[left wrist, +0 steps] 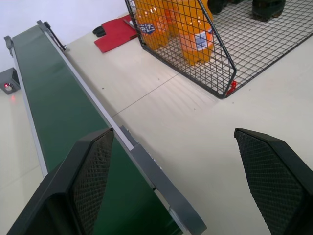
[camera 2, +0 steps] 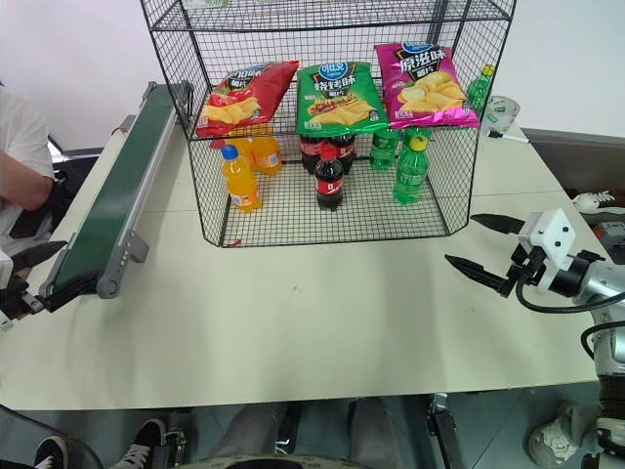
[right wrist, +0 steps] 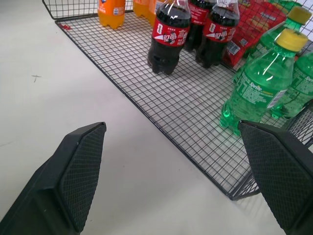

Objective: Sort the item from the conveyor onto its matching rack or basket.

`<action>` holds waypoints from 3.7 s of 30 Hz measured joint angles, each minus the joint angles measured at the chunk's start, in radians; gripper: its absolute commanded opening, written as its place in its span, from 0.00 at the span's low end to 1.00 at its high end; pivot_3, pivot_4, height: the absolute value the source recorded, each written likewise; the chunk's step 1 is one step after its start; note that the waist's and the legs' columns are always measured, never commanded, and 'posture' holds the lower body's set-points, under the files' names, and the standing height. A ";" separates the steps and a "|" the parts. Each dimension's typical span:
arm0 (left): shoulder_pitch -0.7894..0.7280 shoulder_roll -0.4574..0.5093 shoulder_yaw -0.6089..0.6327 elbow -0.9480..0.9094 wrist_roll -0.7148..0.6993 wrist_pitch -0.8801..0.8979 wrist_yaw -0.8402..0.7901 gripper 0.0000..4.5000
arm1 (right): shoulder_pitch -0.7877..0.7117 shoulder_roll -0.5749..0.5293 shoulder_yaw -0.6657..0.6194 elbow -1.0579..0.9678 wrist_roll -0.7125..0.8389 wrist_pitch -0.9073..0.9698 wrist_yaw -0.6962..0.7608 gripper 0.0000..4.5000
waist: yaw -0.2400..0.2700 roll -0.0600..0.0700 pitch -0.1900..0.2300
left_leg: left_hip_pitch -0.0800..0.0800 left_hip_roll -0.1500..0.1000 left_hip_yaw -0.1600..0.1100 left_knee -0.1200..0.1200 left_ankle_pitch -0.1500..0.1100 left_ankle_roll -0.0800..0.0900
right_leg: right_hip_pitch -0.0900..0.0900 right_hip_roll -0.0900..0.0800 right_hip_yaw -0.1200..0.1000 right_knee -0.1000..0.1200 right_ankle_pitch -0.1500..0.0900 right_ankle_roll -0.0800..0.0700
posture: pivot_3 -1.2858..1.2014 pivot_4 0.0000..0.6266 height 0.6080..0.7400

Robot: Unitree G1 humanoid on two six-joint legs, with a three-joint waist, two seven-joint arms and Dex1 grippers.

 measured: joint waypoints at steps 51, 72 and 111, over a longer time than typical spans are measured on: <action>0.066 -0.100 0.000 -0.125 0.163 -0.096 0.290 0.91 | -0.076 0.419 0.408 -0.384 0.114 0.233 -0.214 1.00 | 0.003 -0.001 0.000 | 0.000 0.000 -0.001 0.000 0.000 0.000 | -0.003 0.000 0.000 -0.001 0.000 0.000 | 0.52 0.24 0.99; 0.134 -0.077 -0.023 -0.063 0.450 -0.375 0.493 0.91 | -0.211 0.473 0.505 -0.159 0.017 0.087 -0.052 1.00 | -0.001 -0.001 -0.001 | 0.001 0.000 -0.001 -0.001 0.000 -0.001 | -0.003 0.001 0.000 -0.001 0.001 0.001 | 0.52 0.24 0.99; 0.228 0.143 -0.192 0.309 0.996 -0.725 1.181 0.91 | -0.206 0.453 0.515 -0.138 -0.060 0.060 -0.100 1.00 | -0.001 -0.002 -0.001 | 0.001 0.000 -0.001 -0.003 0.000 -0.001 | -0.005 0.002 0.000 0.001 0.001 0.001 | 0.52 0.24 0.99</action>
